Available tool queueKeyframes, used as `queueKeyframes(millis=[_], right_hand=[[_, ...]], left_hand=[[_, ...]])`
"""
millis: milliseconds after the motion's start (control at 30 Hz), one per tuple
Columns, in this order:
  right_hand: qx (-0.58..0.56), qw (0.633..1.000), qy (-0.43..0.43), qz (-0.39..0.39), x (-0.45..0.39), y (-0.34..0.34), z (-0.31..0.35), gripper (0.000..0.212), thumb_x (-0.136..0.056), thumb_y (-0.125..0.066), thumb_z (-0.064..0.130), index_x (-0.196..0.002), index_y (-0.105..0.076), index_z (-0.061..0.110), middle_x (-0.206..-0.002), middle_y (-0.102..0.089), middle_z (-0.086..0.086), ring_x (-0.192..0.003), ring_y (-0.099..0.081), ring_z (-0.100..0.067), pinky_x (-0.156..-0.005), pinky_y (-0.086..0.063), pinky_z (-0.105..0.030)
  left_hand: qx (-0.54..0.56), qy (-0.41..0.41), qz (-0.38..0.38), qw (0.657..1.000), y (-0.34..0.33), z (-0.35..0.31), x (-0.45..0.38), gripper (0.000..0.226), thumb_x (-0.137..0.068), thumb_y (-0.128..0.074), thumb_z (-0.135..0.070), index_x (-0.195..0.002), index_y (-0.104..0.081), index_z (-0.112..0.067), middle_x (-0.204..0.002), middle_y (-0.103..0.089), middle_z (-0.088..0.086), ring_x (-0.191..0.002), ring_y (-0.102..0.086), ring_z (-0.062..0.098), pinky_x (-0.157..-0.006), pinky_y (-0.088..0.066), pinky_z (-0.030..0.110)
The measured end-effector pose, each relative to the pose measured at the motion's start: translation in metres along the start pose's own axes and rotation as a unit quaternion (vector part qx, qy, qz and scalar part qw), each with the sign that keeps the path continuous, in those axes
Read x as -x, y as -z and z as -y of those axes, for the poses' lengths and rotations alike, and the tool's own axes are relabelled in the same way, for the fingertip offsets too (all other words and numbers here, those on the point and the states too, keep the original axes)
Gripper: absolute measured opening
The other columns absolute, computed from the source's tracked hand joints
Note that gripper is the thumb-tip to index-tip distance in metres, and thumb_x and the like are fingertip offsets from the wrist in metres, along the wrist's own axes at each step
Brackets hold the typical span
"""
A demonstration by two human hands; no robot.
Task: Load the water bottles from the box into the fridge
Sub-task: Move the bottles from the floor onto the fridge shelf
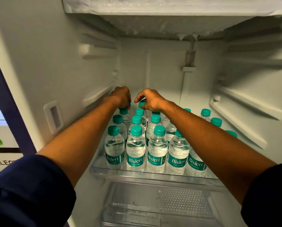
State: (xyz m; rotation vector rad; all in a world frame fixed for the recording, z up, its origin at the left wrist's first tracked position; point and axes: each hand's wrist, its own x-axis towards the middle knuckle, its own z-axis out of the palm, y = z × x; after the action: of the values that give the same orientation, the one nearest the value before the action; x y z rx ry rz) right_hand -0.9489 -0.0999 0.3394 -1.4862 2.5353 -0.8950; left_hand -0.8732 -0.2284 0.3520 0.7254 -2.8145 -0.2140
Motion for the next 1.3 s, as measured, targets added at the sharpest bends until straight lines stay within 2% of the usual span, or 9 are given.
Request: queueKeyframes(millis=[167, 400, 500, 600, 733, 900, 1067, 1300], right_hand=[[0.024, 1.0, -0.01, 0.002, 0.007, 0.002, 0.004, 0.045, -0.087, -0.067, -0.003, -0.129, -0.06, 0.012, -0.136, -0.057, -0.007, -0.126, -0.054, -0.025, -0.105, -0.046, -0.036], [0.047, 0.998, -0.001, -0.029, 0.026, 0.015, 0.017, 0.048, -0.092, -0.063, 0.003, -0.137, -0.053, 0.014, -0.143, -0.05, -0.007, -0.131, -0.048, -0.026, -0.105, -0.042, -0.033], [0.061, 0.997, 0.005, -0.053, 0.033, 0.021, 0.019, 0.049, -0.095, -0.06, 0.008, -0.142, -0.047, 0.017, -0.147, -0.047, -0.007, -0.133, -0.046, -0.027, -0.106, -0.041, -0.035], [0.104, 0.99, 0.017, -0.091, 0.042, 0.023, 0.016, 0.054, -0.098, -0.056, 0.021, -0.149, -0.037, 0.02, -0.152, -0.04, -0.008, -0.134, -0.043, -0.03, -0.106, -0.041, -0.039], [0.192, 0.972, 0.013, -0.134, 0.058, 0.023, 0.011, 0.063, -0.098, -0.052, 0.042, -0.153, -0.026, 0.026, -0.157, -0.032, -0.008, -0.14, -0.034, -0.031, -0.111, -0.037, -0.047], [0.244, 0.958, -0.01, -0.152, 0.084, 0.021, 0.01, 0.071, -0.096, -0.04, 0.06, -0.156, -0.016, 0.029, -0.161, -0.022, -0.008, -0.147, -0.022, -0.031, -0.117, -0.022, -0.055], [0.259, 0.953, -0.035, -0.15, 0.114, 0.023, 0.016, 0.075, -0.094, -0.029, 0.069, -0.156, -0.005, 0.035, -0.164, -0.009, -0.007, -0.15, -0.01, -0.033, -0.118, -0.012, -0.059], [0.258, 0.948, -0.015, -0.186, 0.16, 0.019, 0.027, 0.078, -0.091, -0.029, 0.072, -0.156, -0.004, 0.035, -0.165, -0.006, -0.005, -0.151, -0.007, -0.031, -0.118, -0.009, -0.059]], left_hand=[[-0.001, -0.007, 0.004, 1.0, 0.0, -0.001, 0.006, 0.037, -0.083, -0.074, -0.011, -0.119, -0.068, -0.009, -0.12, -0.065, 0.011, -0.091, -0.056, 0.02, -0.087, -0.05, 0.029], [-0.006, 0.012, 0.019, 1.0, 0.005, -0.005, 0.017, 0.037, -0.087, -0.07, -0.01, -0.123, -0.063, -0.009, -0.122, -0.063, 0.011, -0.091, -0.057, 0.021, -0.087, -0.05, 0.029], [0.0, 0.025, 0.015, 1.0, 0.009, -0.011, 0.024, 0.042, -0.092, -0.066, -0.022, -0.13, -0.054, -0.011, -0.127, -0.058, 0.011, -0.095, -0.055, 0.022, -0.086, -0.048, 0.029], [-0.002, 0.007, -0.019, 1.0, 0.012, -0.022, 0.036, 0.051, -0.095, -0.061, -0.032, -0.139, -0.044, -0.013, -0.135, -0.053, 0.013, -0.111, -0.057, 0.028, -0.088, -0.047, 0.032], [0.016, -0.038, -0.1, 0.994, 0.008, -0.029, 0.059, 0.072, -0.095, -0.059, -0.038, -0.151, -0.022, -0.015, -0.143, -0.045, 0.019, -0.125, -0.048, 0.037, -0.099, -0.045, 0.044], [-0.047, -0.069, -0.184, 0.979, 0.001, -0.038, 0.092, 0.079, -0.093, -0.055, -0.046, -0.154, -0.014, -0.015, -0.153, -0.028, 0.019, -0.137, -0.032, 0.039, -0.107, -0.039, 0.051], [-0.091, -0.068, -0.213, 0.971, 0.003, -0.044, 0.127, 0.078, -0.096, -0.044, -0.052, -0.156, -0.008, -0.017, -0.161, -0.01, 0.017, -0.148, -0.01, 0.036, -0.118, -0.021, 0.055], [-0.091, -0.083, -0.235, 0.964, -0.002, -0.041, 0.181, 0.079, -0.095, -0.028, -0.063, -0.156, -0.008, -0.017, -0.162, -0.004, 0.016, -0.15, -0.003, 0.033, -0.119, -0.012, 0.055]])
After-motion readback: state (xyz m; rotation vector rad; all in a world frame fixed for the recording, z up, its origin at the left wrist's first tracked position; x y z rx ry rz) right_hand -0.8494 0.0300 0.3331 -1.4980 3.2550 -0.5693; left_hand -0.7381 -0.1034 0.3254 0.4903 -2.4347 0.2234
